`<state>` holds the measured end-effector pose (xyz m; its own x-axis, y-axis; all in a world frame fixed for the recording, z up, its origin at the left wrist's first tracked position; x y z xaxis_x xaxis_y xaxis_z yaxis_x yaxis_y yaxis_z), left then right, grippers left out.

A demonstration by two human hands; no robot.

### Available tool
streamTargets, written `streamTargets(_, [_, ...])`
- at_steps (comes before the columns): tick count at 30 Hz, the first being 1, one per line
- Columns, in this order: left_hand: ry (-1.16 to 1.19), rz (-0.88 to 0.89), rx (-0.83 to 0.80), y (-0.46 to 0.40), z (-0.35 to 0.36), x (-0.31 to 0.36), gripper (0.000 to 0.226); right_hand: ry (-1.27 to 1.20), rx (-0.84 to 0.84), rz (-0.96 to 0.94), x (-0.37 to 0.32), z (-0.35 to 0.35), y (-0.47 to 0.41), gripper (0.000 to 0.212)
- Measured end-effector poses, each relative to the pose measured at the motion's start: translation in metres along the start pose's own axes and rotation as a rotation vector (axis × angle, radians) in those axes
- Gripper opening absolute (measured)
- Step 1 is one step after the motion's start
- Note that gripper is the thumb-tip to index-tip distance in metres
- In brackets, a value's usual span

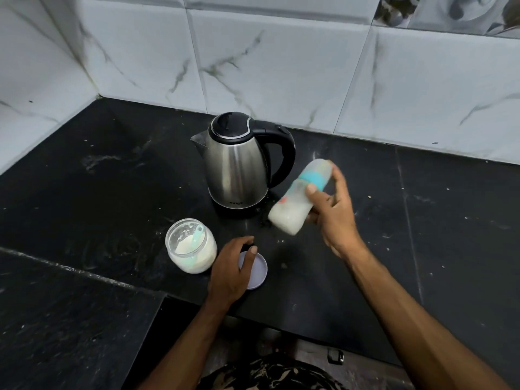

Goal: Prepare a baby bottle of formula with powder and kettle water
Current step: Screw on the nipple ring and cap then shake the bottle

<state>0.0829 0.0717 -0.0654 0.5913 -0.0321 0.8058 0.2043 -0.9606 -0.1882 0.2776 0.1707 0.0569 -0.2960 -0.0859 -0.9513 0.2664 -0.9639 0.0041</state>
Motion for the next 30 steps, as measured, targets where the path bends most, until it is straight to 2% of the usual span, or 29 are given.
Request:
streamTargets(2, [0.003, -0.01, -0.001, 0.0, 0.0, 0.0, 0.043, -0.108, 0.101, -0.027, 0.001, -0.008, -0.004, 0.06])
streamTargets(3, [0.002, -0.012, -0.004, 0.0, 0.0, 0.0, 0.043, -0.081, 0.067, -0.014, 0.004, -0.004, -0.001, 0.063])
streamTargets(7, [0.014, 0.008, -0.021, 0.0, 0.001, -0.001, 0.043, 0.24, -0.325, 0.125, 0.028, 0.033, 0.024, 0.078])
streamTargets(8, [0.019, 0.006, -0.022, 0.0, 0.001, -0.001, 0.044, 0.236, -0.309, 0.111, 0.026, 0.031, 0.022, 0.078])
streamTargets(11, [0.007, -0.006, -0.006, 0.0, 0.0, -0.001, 0.043, 0.013, 0.025, 0.022, 0.01, 0.001, 0.004, 0.073])
streamTargets(13, [0.006, -0.009, -0.005, 0.0, 0.001, 0.0, 0.043, -0.111, 0.14, -0.005, 0.012, -0.012, 0.001, 0.074])
streamTargets(15, [0.003, -0.004, -0.007, 0.0, 0.001, -0.001, 0.043, -0.023, 0.042, 0.045, 0.02, -0.001, 0.009, 0.07])
streamTargets(18, [0.011, 0.006, -0.019, -0.001, 0.002, -0.003, 0.044, 0.214, -0.331, 0.16, 0.035, 0.034, 0.031, 0.07])
streamTargets(19, [0.012, 0.007, -0.019, -0.001, 0.001, -0.003, 0.044, 0.218, -0.351, 0.157, 0.032, 0.034, 0.03, 0.072])
streamTargets(20, [0.01, 0.008, -0.016, -0.001, 0.001, -0.002, 0.044, 0.175, -0.291, 0.127, 0.024, 0.029, 0.024, 0.073])
streamTargets(23, [0.004, 0.001, -0.004, 0.0, 0.0, 0.0, 0.042, -0.056, 0.048, 0.021, 0.002, -0.006, 0.001, 0.075])
streamTargets(25, [0.002, 0.0, -0.011, 0.0, 0.001, 0.001, 0.042, -0.097, 0.114, -0.014, 0.001, -0.012, -0.001, 0.075])
streamTargets(26, [-0.002, 0.001, -0.013, 0.0, 0.001, 0.001, 0.042, -0.038, 0.07, 0.0, 0.004, -0.007, 0.002, 0.074])
streamTargets(29, [0.003, 0.008, -0.023, -0.001, 0.001, 0.001, 0.047, 0.23, -0.287, 0.113, 0.023, 0.028, 0.025, 0.075])
streamTargets(30, [0.01, 0.01, -0.025, -0.001, 0.001, 0.001, 0.048, 0.275, -0.356, 0.126, 0.026, 0.032, 0.029, 0.075])
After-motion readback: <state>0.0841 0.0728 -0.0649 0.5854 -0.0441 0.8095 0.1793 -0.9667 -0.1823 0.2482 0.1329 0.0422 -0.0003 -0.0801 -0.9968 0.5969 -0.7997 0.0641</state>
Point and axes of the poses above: each hand's wrist, its own y-axis away from the middle knuckle, its own z-axis out of the palm, x = y × z, the point moved 9 cm from there along -y, towards the middle knuckle, and after that the axes turned 5 degrees about -x, right-handed, at the moved point
